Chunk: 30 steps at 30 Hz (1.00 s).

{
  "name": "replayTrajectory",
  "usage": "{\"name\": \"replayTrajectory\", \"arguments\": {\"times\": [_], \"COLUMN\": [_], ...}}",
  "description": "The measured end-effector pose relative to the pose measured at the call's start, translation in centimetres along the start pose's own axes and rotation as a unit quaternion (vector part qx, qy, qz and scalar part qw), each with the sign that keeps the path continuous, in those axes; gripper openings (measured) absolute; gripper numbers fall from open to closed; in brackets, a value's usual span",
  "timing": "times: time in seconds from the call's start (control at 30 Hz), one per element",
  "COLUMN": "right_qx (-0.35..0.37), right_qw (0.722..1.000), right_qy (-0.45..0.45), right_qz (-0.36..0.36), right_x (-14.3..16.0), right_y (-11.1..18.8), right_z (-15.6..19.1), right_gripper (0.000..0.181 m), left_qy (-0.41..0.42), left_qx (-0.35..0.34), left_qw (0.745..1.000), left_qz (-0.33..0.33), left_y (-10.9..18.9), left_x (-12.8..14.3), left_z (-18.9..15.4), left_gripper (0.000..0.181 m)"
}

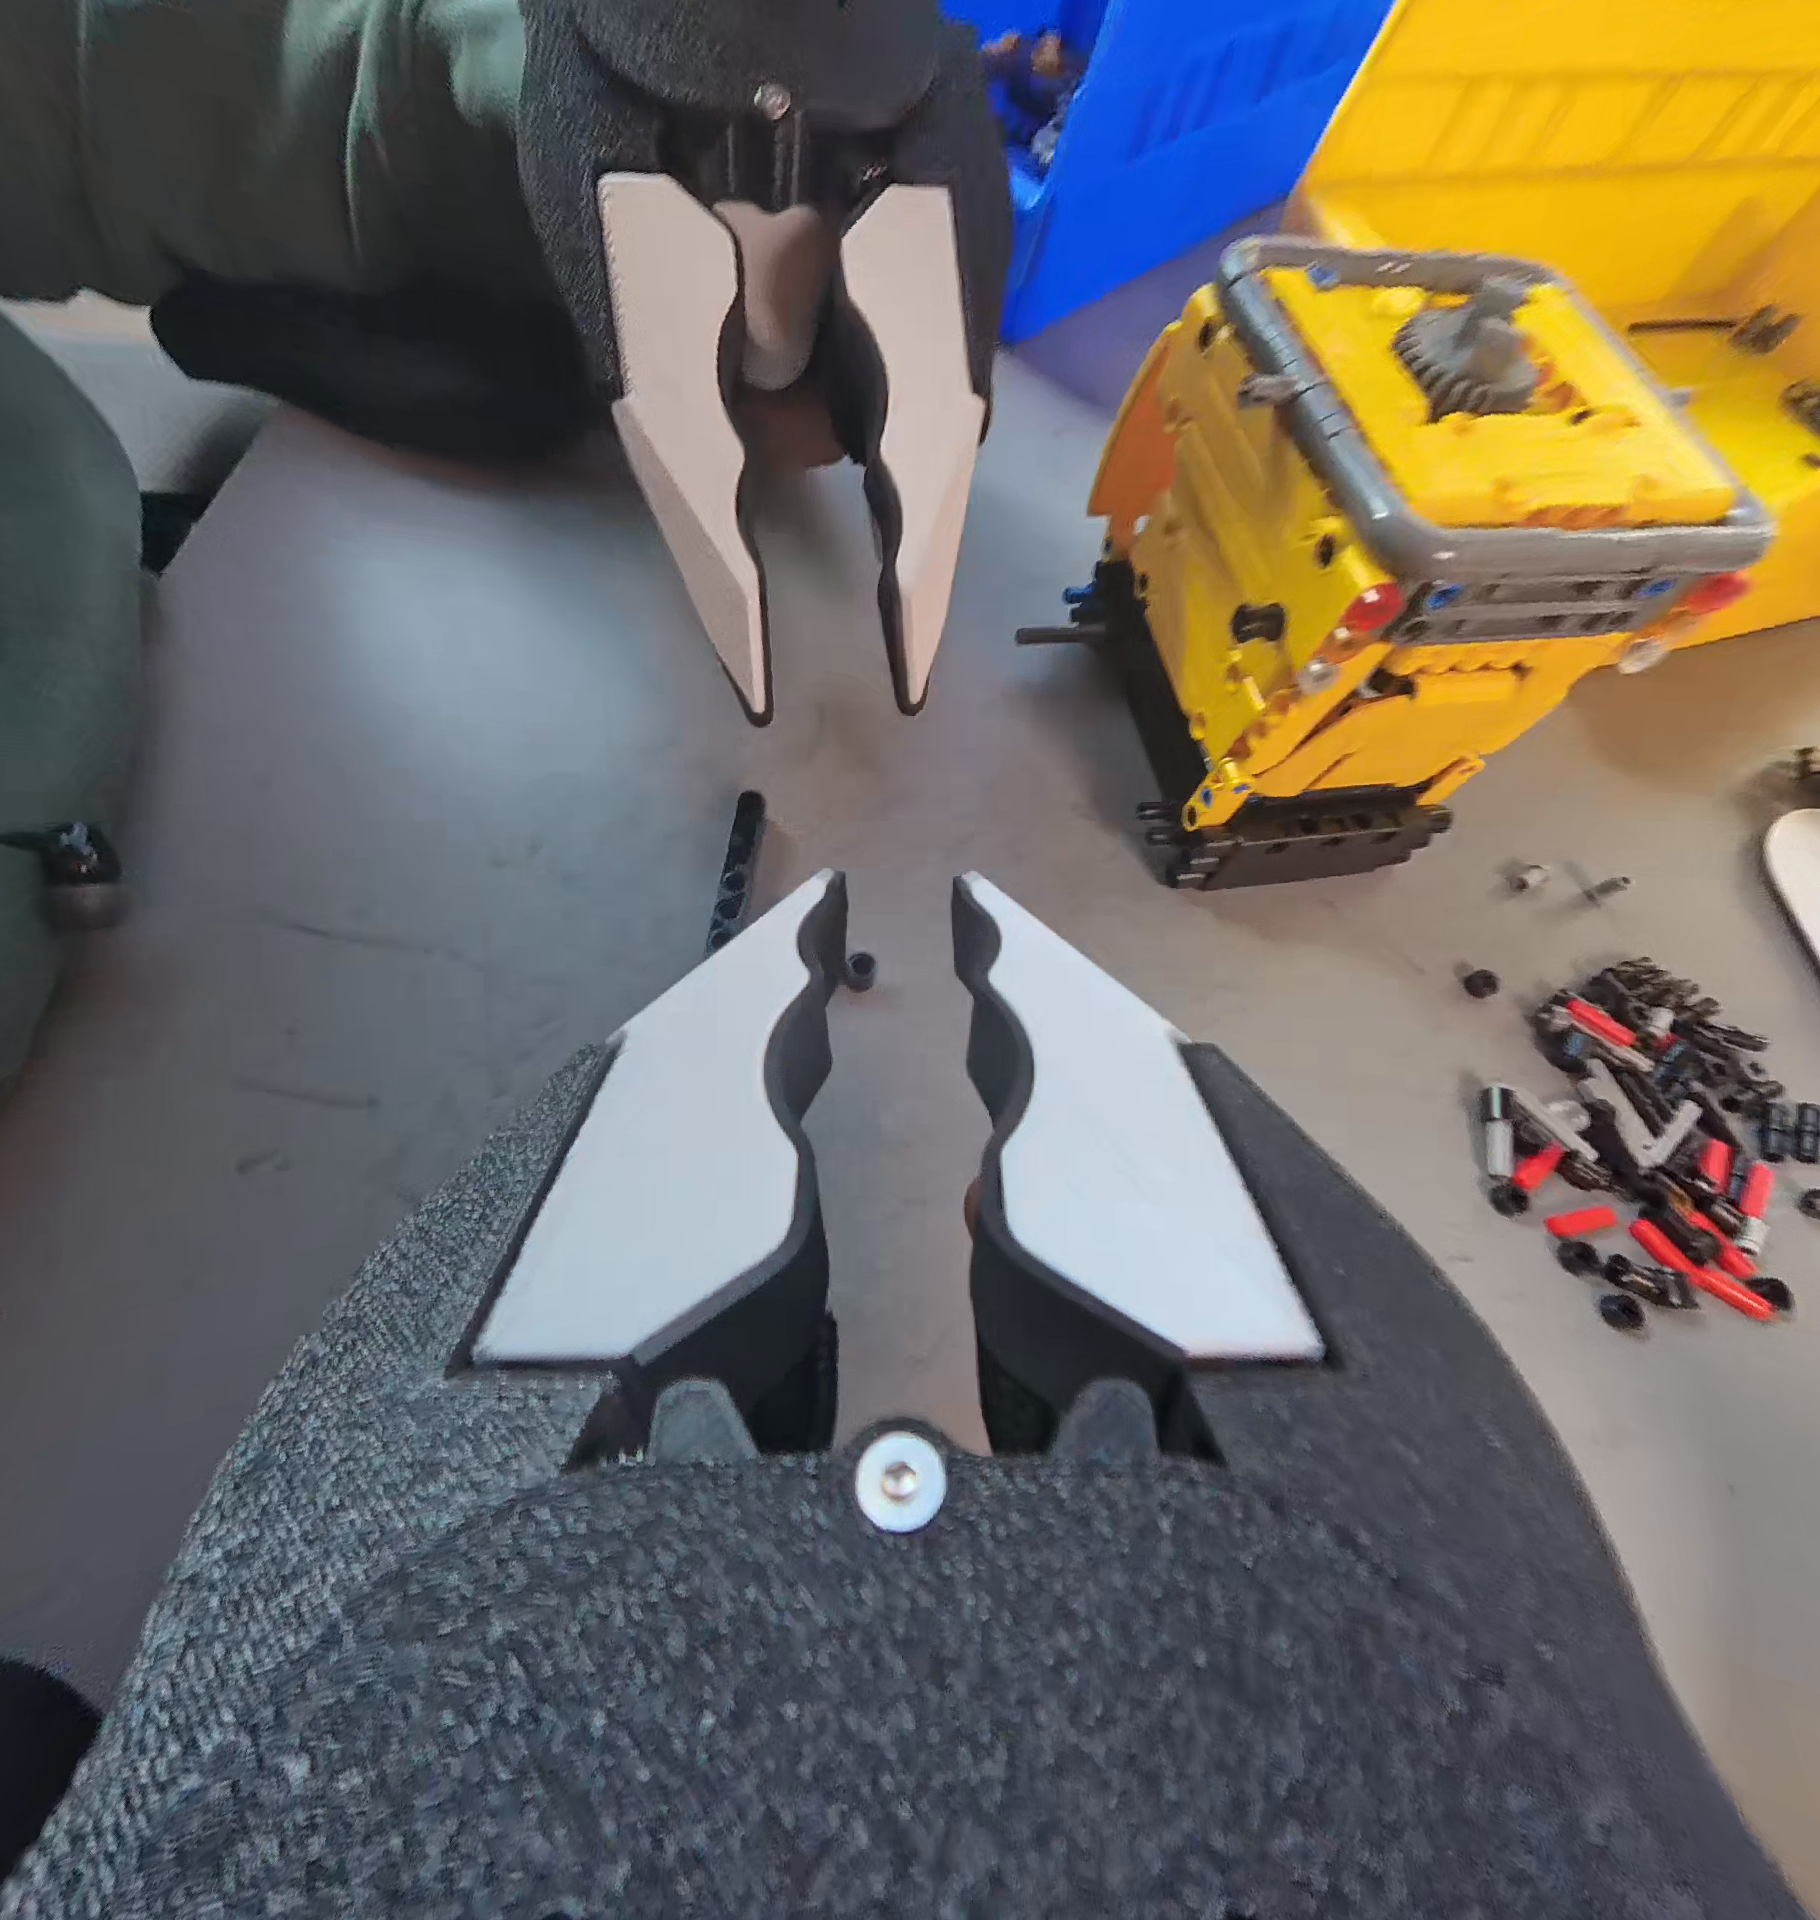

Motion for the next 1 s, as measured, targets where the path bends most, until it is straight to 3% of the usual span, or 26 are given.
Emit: {"name": "replayTrajectory", "arguments": {"times": [0.1, 0.23, 0.3, 0.4, 0.6, 0.83, 1.0], "right_qx": [0.042, 0.124, 0.189, 0.270, 0.358, 0.386, 0.386], "right_qw": [0.997, 0.981, 0.962, 0.921, 0.871, 0.857, 0.858], "right_qy": [-0.022, -0.053, -0.073, -0.104, -0.107, -0.100, -0.107], "right_qz": [-0.063, -0.137, -0.183, -0.262, -0.319, -0.326, -0.321], "right_x": [-1.5, -2.9, -3.4, -3.8, -3.5, -3.1, -2.7], "right_y": [1.1, 2.8, 4.4, 7.4, 10.9, 11.5, 11.2], "right_z": [-1.7, -4.7, -6.8, -9.4, -11.4, -11.8, -12.1], "right_gripper": [0.027, 0.054, 0.074, 0.085, 0.089, 0.090, 0.088], "left_qy": [0.008, 0.014, 0.013, 0.010, 0.000, 0.019, 0.031], "left_qx": [-0.045, -0.100, -0.131, -0.177, -0.269, -0.374, -0.388], "left_qw": [0.998, 0.993, 0.988, 0.979, 0.953, 0.915, 0.911], "left_qz": [-0.033, -0.063, -0.079, -0.101, -0.140, -0.153, -0.139], "left_y": [0.7, 1.8, 2.4, 3.5, 6.1, 9.3, 9.5], "left_x": [-0.7, -1.2, -1.5, -2.0, -2.8, -2.4, -1.7], "left_z": [1.4, 3.0, 3.8, 4.9, 6.6, 8.9, 9.5], "left_gripper": [0.035, 0.044, 0.047, 0.051, 0.054, 0.069, 0.074]}}
Point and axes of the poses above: each gripper's, where its closed fingertips meet, y back along the fingers, x out of its underside, z = x × y across the jaws, the point moved 3 cm from there along y, back along the fingers, and after that the axes turned 13 degrees about -y, right-handed, at the moved point
